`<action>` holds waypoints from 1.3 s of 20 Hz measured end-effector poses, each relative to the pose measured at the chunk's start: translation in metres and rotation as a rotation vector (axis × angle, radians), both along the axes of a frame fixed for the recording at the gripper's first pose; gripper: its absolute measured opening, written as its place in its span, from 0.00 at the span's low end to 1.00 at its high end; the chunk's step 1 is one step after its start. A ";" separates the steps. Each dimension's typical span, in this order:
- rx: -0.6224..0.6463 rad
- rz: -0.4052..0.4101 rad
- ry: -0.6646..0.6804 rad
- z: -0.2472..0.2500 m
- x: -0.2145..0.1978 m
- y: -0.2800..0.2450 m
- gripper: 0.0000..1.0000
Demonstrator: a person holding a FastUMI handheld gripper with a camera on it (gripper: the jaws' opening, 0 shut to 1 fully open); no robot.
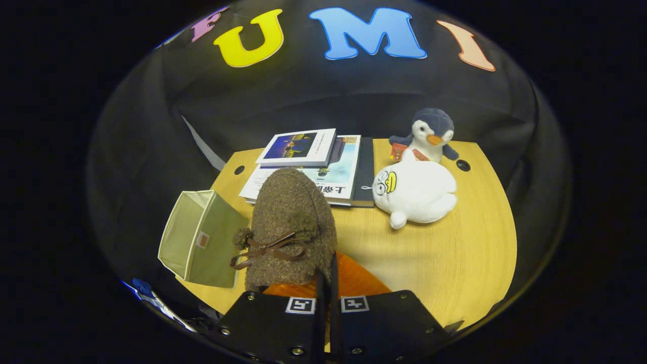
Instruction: Open the storage box then place both shoes into the box .Put the left shoe in first, then the right shoe, with the right side of both shoes facing outward in a uniform manner.
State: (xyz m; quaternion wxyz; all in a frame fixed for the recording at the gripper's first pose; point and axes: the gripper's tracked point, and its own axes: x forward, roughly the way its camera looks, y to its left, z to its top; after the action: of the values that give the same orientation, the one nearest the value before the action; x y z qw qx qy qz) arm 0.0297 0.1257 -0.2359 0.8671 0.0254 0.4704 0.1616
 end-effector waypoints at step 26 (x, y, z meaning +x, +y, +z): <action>0.119 0.318 -0.002 0.046 0.012 0.293 0.04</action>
State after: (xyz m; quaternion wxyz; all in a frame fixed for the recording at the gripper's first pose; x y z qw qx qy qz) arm 0.0422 0.4187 -0.1896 0.8281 0.0017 0.4574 0.3242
